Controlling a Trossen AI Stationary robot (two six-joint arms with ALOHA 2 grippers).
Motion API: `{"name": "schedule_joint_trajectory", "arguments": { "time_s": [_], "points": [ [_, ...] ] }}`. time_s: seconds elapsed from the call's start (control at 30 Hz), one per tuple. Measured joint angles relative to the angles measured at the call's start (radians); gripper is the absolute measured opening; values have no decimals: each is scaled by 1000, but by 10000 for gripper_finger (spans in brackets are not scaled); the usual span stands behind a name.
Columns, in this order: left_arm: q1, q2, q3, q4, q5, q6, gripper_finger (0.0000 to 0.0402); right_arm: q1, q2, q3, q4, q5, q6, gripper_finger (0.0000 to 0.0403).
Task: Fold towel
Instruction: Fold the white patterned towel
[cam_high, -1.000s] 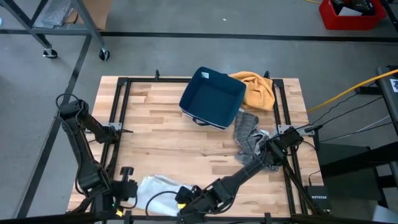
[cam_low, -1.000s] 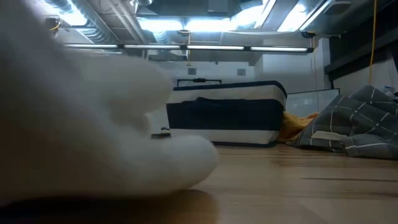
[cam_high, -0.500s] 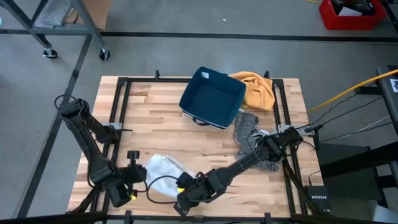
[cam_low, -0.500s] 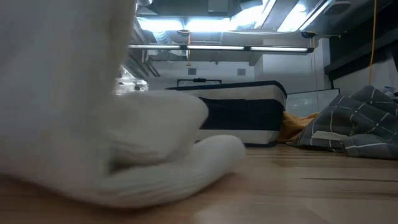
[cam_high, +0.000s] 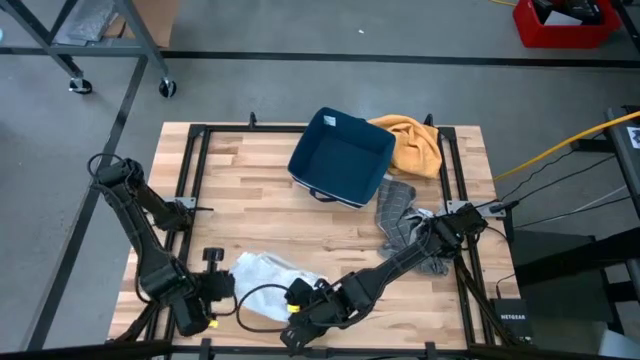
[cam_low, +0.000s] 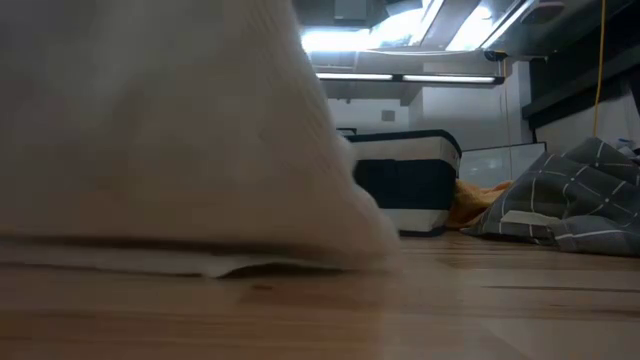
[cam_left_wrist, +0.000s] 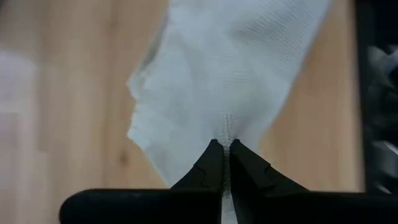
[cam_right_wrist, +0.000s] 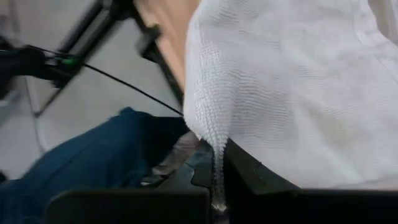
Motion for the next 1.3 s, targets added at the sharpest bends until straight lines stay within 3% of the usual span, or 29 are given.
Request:
{"name": "schedule_joint_trajectory", "arguments": {
  "time_s": [0.13,0.3,0.43,0.77,0.97,1.3],
  "points": [
    [-42,0,40,15,126,-31,2,27,0,0,106,-51,8,19],
    [-91,0,58,101,196,-59,2,57,1,0,141,-55,34,19],
    [-99,0,59,144,158,-28,2,68,1,0,124,-36,33,19],
    [-27,6,58,28,39,-23,2,18,2,0,-42,-5,33,19],
    [13,23,52,-8,19,-26,2,-16,2,0,-134,0,26,19],
    [28,74,-82,11,-37,-88,5,-21,3,-78,-178,16,24,19]
  ]
}}
